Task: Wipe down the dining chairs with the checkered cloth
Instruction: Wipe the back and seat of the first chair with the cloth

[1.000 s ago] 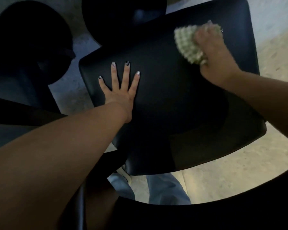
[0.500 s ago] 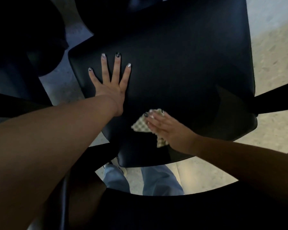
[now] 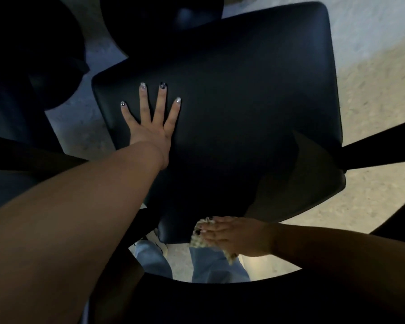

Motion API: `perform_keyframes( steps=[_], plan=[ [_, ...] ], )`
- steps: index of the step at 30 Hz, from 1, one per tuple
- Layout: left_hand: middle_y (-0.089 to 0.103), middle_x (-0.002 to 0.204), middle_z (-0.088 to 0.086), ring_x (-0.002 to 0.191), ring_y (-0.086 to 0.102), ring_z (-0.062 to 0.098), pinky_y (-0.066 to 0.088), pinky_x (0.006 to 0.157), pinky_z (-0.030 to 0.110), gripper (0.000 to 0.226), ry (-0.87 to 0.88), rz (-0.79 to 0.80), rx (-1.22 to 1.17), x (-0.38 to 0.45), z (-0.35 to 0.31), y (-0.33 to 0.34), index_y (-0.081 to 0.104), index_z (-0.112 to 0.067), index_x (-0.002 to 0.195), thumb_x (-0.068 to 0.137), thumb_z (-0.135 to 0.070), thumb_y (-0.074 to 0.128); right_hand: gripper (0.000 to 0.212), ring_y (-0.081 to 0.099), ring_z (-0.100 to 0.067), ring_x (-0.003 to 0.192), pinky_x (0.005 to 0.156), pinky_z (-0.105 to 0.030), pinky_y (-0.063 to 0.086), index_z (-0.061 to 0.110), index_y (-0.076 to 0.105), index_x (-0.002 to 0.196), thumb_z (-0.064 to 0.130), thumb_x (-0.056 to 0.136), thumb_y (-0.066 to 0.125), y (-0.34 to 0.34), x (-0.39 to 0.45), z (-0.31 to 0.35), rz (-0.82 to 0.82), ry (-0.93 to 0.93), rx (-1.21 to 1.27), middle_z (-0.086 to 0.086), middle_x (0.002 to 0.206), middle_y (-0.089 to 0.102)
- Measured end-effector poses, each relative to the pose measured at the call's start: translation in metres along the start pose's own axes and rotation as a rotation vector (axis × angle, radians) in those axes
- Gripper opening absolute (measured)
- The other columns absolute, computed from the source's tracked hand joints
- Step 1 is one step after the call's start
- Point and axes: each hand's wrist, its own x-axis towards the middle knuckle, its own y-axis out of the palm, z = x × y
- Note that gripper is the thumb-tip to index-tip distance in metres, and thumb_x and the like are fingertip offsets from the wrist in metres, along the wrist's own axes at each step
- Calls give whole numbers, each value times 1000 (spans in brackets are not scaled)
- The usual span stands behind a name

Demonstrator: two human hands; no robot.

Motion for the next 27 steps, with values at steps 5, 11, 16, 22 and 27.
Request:
perform_keyframes(
  steps=[5, 11, 16, 22, 27],
  plan=[
    [-60, 130, 23, 128, -41, 56, 3, 105, 78, 144, 11, -6, -9, 2, 1, 2, -64, -13, 111, 74, -50, 71, 56, 35, -54, 130, 117, -35, 6, -11, 42, 134, -16, 79, 51, -65, -38, -94, -681, 709, 310, -35, 141, 37],
    [-61, 129, 23, 126, -44, 55, 2, 105, 78, 145, 8, -13, -10, 2, 1, 4, -64, -14, 111, 72, -47, 72, 78, -3, -27, 147, 121, -37, 4, 7, 12, 152, -13, 83, 41, -109, -94, -223, -738, 1375, 392, -9, 160, 4],
    [-60, 131, 23, 126, -43, 55, 2, 105, 78, 144, 8, 13, -13, 1, 0, 2, -63, -14, 112, 72, -47, 71, 91, -3, -34, 146, 119, -36, -6, 3, 11, 151, -11, 68, 46, -80, -51, -175, -714, 1323, 350, -14, 159, 5],
    [-61, 129, 23, 125, -45, 55, 1, 105, 78, 149, -7, 46, -6, 1, -1, 1, -65, -13, 109, 69, -45, 75, 88, 0, -29, 147, 117, -37, -5, 2, 19, 149, -9, 69, 53, -56, 39, -62, -784, 1176, 488, -14, 158, 13],
    [-63, 128, 21, 122, -48, 54, -1, 105, 78, 148, -8, 47, -12, -1, 1, 2, -65, -15, 109, 69, -42, 75, 84, -1, -25, 144, 119, -40, 2, -4, 27, 146, -20, 66, 49, -63, 35, -50, -1078, 1220, 631, -19, 156, 19]
  ],
)
